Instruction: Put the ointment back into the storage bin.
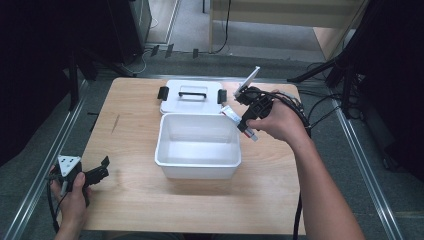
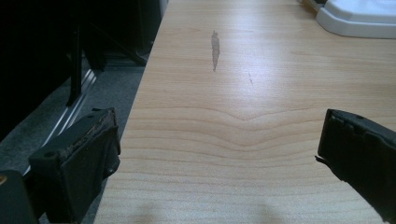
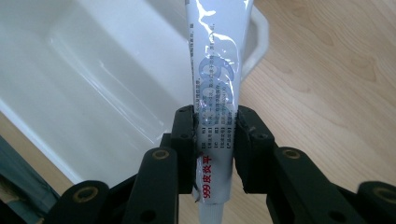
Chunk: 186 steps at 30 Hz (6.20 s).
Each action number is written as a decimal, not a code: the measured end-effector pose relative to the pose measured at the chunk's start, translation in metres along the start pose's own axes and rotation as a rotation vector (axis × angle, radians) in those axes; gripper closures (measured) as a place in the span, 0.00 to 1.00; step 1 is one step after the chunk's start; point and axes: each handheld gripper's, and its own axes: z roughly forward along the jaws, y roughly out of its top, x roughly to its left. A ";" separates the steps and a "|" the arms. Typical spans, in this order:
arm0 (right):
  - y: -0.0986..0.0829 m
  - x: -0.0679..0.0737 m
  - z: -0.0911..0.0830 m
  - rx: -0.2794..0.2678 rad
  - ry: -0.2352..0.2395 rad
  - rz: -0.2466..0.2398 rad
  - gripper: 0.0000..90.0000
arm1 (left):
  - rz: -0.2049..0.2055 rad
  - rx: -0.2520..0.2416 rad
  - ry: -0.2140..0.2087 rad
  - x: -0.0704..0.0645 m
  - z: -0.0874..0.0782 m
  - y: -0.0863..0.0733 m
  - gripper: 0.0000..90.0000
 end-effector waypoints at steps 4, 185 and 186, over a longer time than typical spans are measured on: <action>0.003 0.007 0.001 -0.014 0.041 -0.093 0.81 | 0.000 0.001 -0.002 0.000 0.000 0.000 0.00; -0.046 0.005 -0.002 -0.243 -0.045 -0.333 0.17 | 0.012 0.009 -0.004 0.000 0.000 0.000 0.00; -0.049 0.002 -0.002 -0.253 -0.049 -0.319 0.17 | 0.012 0.009 -0.004 0.000 0.000 0.000 0.00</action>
